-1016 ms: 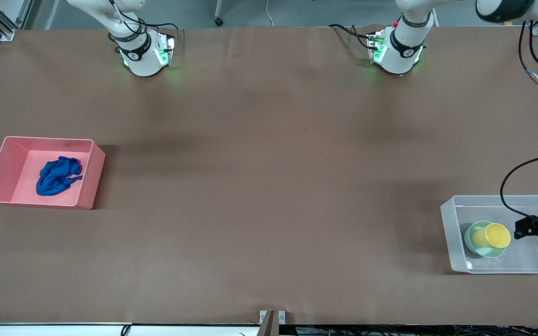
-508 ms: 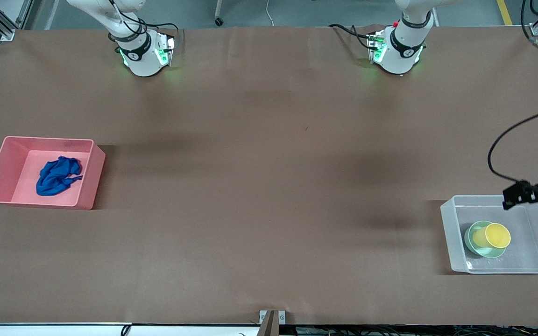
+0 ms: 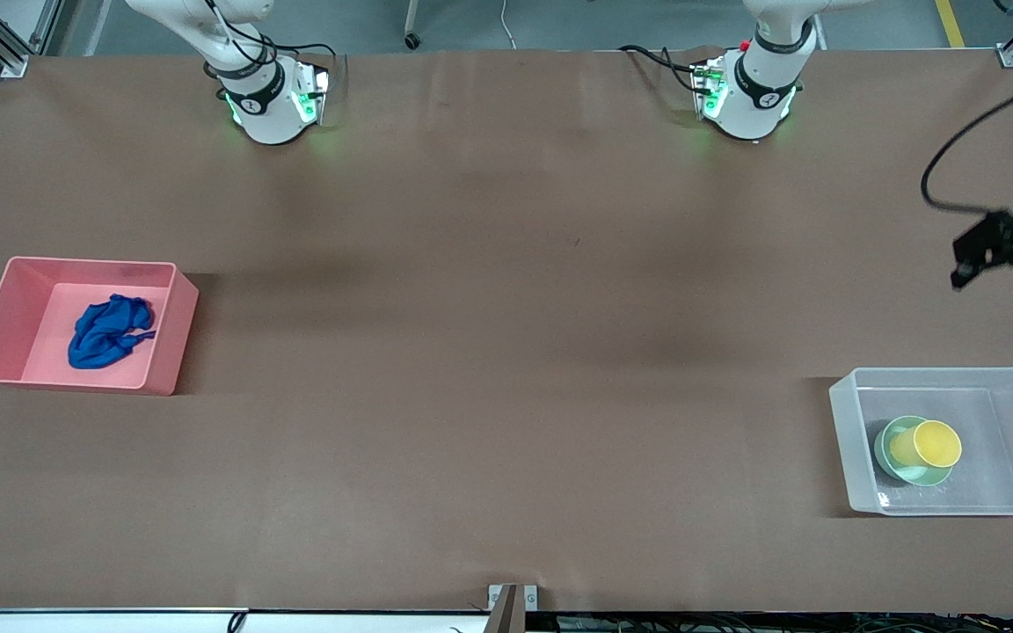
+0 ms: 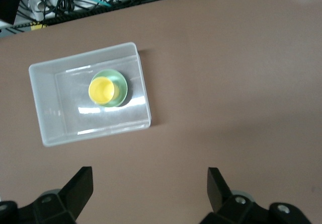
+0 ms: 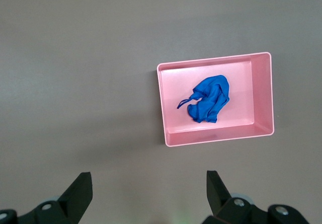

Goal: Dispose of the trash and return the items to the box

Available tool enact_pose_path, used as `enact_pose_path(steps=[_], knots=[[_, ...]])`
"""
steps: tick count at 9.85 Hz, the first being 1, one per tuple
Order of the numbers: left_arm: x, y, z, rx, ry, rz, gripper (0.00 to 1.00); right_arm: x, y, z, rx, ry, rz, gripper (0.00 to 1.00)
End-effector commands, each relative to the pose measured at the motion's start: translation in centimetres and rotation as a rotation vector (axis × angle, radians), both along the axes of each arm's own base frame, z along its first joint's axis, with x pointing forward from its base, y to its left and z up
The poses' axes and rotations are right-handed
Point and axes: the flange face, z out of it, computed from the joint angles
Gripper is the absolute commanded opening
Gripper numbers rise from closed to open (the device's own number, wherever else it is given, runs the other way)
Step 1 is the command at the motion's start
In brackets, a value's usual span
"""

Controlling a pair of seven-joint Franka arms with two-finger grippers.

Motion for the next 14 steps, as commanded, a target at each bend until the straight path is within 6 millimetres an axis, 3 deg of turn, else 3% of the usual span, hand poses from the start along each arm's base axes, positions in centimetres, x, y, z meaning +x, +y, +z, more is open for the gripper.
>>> enact_pose_path(steps=[1,4,8,10,14], knots=[[-2.8,0.6,1.9,-0.013,0.06,0.024,1.0,0.0,0.1,0.2,0.0,0.001,-0.015,1.0],[-5.7,-0.1,2.5,-0.014,0.088,0.112,1.0,0.0,0.1,0.2,0.0,0.001,-0.015,1.0],[-3.5,-0.7,0.1,-0.02,0.129,0.15,1.0,-0.1,0.0,0.1,0.001,0.004,-0.013,1.0],[-3.7,-2.7,-0.8,-0.021,0.149,0.128,1.0,-0.1,0.0,0.1,0.001,0.004,-0.013,1.0],[-4.6,-2.5,-0.9,-0.039,0.155,0.162,1.0,-0.1,0.0,0.1,0.001,0.004,-0.013,1.0]])
